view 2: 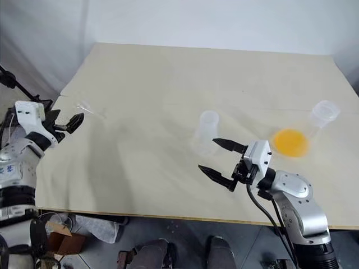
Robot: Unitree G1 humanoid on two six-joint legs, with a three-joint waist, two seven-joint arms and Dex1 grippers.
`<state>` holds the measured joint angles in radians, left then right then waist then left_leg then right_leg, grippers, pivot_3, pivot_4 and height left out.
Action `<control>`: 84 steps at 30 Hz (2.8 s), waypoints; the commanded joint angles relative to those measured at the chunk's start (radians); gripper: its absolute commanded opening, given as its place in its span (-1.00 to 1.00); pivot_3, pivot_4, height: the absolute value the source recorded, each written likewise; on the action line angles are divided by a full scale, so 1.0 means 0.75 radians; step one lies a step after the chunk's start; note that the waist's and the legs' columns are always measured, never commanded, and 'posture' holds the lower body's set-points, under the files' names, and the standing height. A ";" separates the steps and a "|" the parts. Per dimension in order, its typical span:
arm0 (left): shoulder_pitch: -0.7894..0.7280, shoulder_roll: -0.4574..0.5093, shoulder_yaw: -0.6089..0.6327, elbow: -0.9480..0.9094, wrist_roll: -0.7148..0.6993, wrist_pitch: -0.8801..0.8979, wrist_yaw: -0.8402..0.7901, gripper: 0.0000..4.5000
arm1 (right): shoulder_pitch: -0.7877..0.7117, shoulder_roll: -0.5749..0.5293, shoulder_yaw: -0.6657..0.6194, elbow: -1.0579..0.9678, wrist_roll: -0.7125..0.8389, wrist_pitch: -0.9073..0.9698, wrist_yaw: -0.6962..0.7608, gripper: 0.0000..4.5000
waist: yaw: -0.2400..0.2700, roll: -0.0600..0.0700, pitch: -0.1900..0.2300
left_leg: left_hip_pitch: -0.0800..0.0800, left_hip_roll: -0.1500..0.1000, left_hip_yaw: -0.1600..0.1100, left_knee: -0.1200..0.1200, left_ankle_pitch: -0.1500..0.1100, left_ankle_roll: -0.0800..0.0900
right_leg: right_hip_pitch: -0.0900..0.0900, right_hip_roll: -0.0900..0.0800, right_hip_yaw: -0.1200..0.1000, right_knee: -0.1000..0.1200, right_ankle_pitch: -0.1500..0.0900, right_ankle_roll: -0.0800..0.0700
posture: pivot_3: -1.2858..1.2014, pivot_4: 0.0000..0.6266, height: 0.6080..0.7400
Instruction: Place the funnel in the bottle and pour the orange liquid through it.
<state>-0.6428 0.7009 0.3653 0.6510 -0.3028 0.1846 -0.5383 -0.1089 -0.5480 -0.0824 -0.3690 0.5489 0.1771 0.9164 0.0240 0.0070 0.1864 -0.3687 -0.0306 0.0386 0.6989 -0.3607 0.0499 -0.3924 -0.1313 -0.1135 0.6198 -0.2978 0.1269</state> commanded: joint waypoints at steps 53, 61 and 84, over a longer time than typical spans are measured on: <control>-0.716 -0.274 -0.277 0.710 0.309 0.130 0.205 0.47 | 0.178 0.061 -0.040 -0.139 -0.044 -0.102 -0.195 1.00 | 0.003 -0.007 0.002 | -0.002 -0.003 0.001 0.001 0.002 0.004 | -0.001 -0.001 -0.001 0.001 0.002 0.003 | 0.03 -0.52 1.00; -0.481 -0.199 -0.232 0.350 0.263 0.272 0.137 0.47 | 0.169 0.063 -0.027 -0.125 -0.039 -0.097 -0.184 1.00 | -0.016 -0.007 0.002 | -0.002 -0.002 0.001 -0.001 0.002 0.004 | -0.002 -0.001 0.000 0.001 0.002 0.003 | 0.03 -0.52 1.00; -0.574 -0.216 -0.174 0.240 0.249 0.500 0.423 0.99 | 0.134 0.066 -0.024 -0.091 -0.038 -0.089 -0.145 1.00 | -0.001 -0.008 0.002 | -0.002 -0.003 -0.001 0.001 0.003 0.003 | -0.001 -0.001 0.000 0.001 0.002 0.004 | 0.03 -0.52 1.00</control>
<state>-1.0433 0.5109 0.2322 0.8696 -0.1165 0.5610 -0.2276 -0.0116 -0.5013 -0.0847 -0.4193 0.5123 0.1286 0.8092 0.0230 0.0012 0.1878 -0.3703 -0.0330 0.0376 0.6994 -0.3587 0.0522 -0.3932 -0.1319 -0.1131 0.6208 -0.2964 0.1296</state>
